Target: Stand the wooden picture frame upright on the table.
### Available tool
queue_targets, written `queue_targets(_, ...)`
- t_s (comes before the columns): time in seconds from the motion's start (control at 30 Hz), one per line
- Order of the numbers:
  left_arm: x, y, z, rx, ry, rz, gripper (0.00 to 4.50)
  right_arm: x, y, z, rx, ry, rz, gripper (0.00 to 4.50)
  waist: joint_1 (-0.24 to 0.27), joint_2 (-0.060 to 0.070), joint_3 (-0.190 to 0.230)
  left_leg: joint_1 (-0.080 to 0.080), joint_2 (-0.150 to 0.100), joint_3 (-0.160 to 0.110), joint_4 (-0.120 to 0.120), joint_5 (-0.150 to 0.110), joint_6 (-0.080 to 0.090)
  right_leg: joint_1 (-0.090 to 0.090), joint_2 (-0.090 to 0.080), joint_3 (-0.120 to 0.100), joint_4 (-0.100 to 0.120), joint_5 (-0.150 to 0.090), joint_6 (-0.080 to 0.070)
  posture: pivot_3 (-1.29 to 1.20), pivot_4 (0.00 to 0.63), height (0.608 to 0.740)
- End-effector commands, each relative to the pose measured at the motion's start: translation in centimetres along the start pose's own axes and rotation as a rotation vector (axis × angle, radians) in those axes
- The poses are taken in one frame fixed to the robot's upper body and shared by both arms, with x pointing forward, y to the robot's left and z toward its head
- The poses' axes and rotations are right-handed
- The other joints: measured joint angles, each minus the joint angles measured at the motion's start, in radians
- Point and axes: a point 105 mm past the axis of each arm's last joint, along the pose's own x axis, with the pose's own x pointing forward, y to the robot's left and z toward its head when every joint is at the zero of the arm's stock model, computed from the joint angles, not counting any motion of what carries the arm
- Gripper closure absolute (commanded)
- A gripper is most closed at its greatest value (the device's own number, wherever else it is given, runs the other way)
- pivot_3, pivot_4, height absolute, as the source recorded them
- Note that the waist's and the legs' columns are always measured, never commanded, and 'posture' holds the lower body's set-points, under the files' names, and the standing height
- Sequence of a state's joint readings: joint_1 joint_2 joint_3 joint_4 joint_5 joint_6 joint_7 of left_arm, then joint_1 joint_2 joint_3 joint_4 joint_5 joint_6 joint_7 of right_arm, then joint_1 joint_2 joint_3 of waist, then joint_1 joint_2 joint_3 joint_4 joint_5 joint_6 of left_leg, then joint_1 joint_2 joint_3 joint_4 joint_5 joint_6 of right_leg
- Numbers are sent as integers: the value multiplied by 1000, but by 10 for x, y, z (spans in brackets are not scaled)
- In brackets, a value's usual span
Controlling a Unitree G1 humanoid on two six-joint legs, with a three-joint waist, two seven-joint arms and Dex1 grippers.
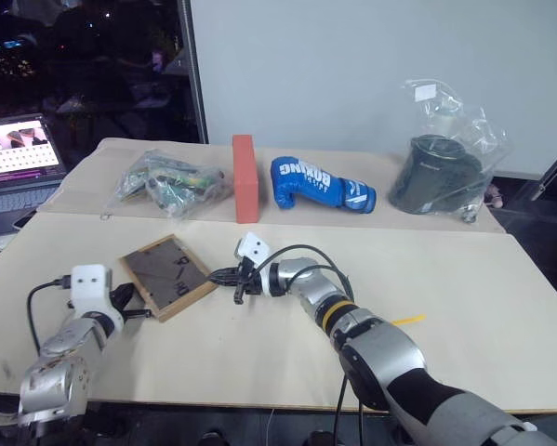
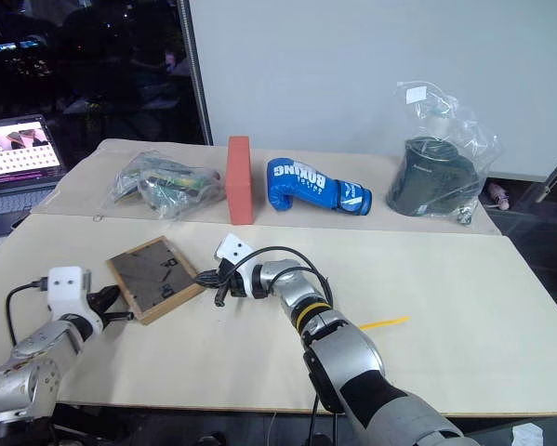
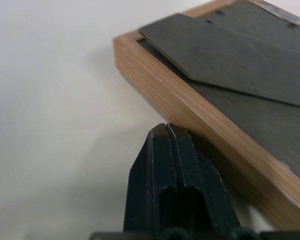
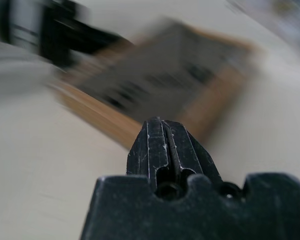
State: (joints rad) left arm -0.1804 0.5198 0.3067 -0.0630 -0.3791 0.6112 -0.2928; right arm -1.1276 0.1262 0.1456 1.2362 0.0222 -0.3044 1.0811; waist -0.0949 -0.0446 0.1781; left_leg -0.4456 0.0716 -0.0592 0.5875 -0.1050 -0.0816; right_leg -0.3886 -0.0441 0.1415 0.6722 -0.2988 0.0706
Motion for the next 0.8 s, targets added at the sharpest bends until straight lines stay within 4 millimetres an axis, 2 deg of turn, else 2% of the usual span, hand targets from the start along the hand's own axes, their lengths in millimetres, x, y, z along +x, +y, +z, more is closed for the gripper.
queue_targets(0.03,13,-32,-3,56,46,-173,4500,23,47,7,-5,-123,217,4448,1,0,0,0,0,0,0,0,0,0,0,0,0,0,0,0,150,730)
queue_targets(0.13,20,-44,-5,103,73,-242,4500,11,53,2,-7,-121,263,4448,5,0,0,0,0,0,0,0,0,0,0,0,0,0,0,0,150,730)
queue_targets(0.23,25,-39,-1,126,71,-243,4500,-5,49,8,10,-144,240,4448,7,1,0,0,0,0,0,0,0,0,0,-1,0,0,0,0,150,730)
queue_targets(0.3,27,-9,13,116,47,-143,4500,-32,34,17,33,-159,166,4448,9,2,1,0,0,-1,0,0,0,-1,0,-1,1,0,0,0,150,730)
queue_targets(0.4,27,22,29,84,13,-31,4500,-58,22,20,40,-138,79,4448,7,2,1,0,0,-1,1,1,-1,-1,0,-1,3,-2,3,0,150,730)
queue_targets(0.5,29,43,48,16,-40,36,4500,-82,5,15,29,-77,-32,4448,9,2,1,0,0,-1,1,1,-1,-1,0,-1,3,-3,4,0,150,730)
queue_targets(0.57,33,45,55,-11,-65,46,4500,-91,-2,12,27,-52,-77,4448,16,2,1,0,0,-1,0,1,-1,-2,0,-1,2,-3,4,0,150,730)
queue_targets(0.67,58,35,65,-65,-119,48,4500,-100,-13,9,19,-18,-166,4448,26,2,1,-1,0,-1,-2,1,-1,-2,0,-1,0,-3,3,0,150,730)
queue_targets(0.8,86,20,68,-42,-139,59,4500,-103,-17,12,-8,3,-223,4448,34,2,1,-2,0,-1,-2,1,-1,-1,0,-1,-3,-2,3,0,150,730)
